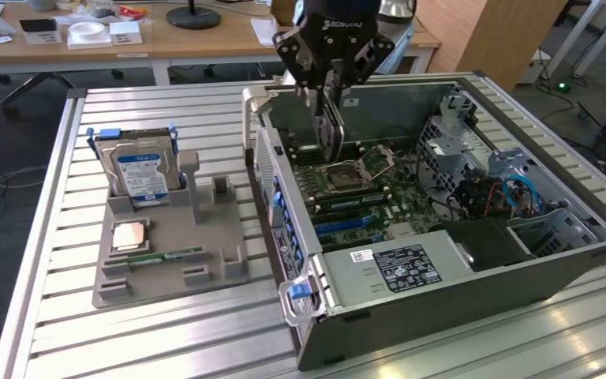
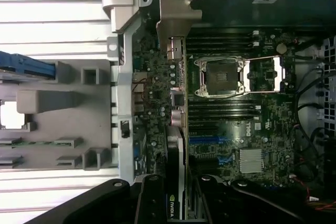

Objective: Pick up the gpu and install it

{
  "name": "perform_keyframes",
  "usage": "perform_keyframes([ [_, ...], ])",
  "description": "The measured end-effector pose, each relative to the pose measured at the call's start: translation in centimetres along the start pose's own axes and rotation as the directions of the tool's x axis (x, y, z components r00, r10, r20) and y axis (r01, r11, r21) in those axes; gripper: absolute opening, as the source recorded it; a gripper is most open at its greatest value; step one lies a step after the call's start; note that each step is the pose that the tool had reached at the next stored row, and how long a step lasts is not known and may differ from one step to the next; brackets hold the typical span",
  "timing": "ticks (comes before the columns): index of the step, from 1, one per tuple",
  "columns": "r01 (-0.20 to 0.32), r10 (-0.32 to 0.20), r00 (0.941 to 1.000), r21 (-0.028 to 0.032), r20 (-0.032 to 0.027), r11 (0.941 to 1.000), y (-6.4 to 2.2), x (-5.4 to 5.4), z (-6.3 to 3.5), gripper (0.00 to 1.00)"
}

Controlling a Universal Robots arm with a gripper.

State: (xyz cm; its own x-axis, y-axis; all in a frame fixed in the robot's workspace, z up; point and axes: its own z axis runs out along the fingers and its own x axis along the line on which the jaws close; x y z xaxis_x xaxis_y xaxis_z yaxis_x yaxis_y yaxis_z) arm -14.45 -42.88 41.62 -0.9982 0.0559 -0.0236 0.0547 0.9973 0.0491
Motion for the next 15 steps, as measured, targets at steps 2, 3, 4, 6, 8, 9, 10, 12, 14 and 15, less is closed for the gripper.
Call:
perform_keyframes([
  [2,0.0,0.0,1.0,0.0,0.0,1.0,0.07,-0.9,0.02,0.27],
  [3,0.0,0.0,1.0,0.0,0.0,1.0,0.11,-1.3,0.03,0.27],
  [4,0.0,0.0,1.0,-0.0001,-0.0001,1.0,0.15,-1.8,0.04,0.27],
  [6,0.0,0.0,1.0,-0.0004,0.0,1.0,0.23,-2.6,0.07,0.27],
  [8,0.0,0.0,1.0,-0.0006,0.0,1.0,0.31,-3.5,0.1,0.27],
  [9,0.0,0.0,1.0,-0.0008,-0.0001,1.0,0.35,-3.9,0.11,0.27],
  [10,0.0,0.0,1.0,-0.001,-0.0001,1.0,0.39,-4.3,0.12,0.27],
  [12,0.0,0.0,1.0,-0.0012,-0.0001,1.0,0.47,-5.1,0.14,0.27],
  [14,0.0,0.0,1.0,-0.0012,-0.0001,1.0,0.55,-5.9,0.16,0.27],
  [15,0.0,0.0,1.0,-0.0013,-0.0001,1.0,0.59,-6.2,0.17,0.27],
])
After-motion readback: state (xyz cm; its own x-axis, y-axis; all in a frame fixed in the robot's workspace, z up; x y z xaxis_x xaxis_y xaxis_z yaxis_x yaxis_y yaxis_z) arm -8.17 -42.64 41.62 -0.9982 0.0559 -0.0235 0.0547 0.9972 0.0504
